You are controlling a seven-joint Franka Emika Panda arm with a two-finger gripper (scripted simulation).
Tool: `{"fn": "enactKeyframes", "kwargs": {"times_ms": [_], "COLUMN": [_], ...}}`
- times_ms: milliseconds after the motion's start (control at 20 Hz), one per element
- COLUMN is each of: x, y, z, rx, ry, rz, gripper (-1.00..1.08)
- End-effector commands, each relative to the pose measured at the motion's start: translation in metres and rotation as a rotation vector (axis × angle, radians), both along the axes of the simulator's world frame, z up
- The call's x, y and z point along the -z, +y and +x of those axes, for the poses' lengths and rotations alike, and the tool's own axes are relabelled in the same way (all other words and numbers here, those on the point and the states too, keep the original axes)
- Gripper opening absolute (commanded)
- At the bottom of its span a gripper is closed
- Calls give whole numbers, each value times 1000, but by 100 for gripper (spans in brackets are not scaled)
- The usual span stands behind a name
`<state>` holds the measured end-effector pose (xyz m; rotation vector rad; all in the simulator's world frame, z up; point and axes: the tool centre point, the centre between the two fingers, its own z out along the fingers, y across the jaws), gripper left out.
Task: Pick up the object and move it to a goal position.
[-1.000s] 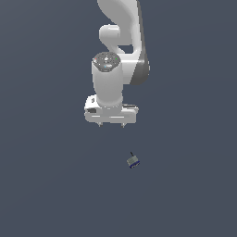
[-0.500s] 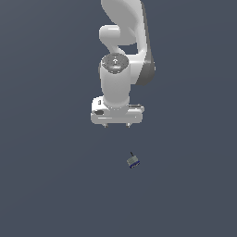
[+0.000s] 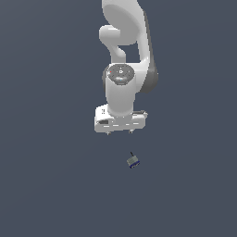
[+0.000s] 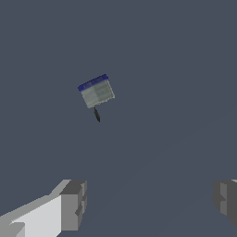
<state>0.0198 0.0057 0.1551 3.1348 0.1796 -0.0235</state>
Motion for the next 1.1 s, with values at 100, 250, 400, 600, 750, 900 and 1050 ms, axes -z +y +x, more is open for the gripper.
{"fn": "enactKeyframes", "kwargs": {"times_ms": [100,250,400,600,750,900,1050], "x": [18,35,52,70,81,88,92], "y": [13,24,35,46,52,56,59], "z": [18,33,46,58,64,68,70], "rx": [-90,-166,-238,-312,-352,-379,-394], "ry": [-2,-4,-7,-10,-12,-13,-14], "rz": [-2,-2,-1,1,3,4,5], "gripper": [100,100,100,100,100,100,100]}}
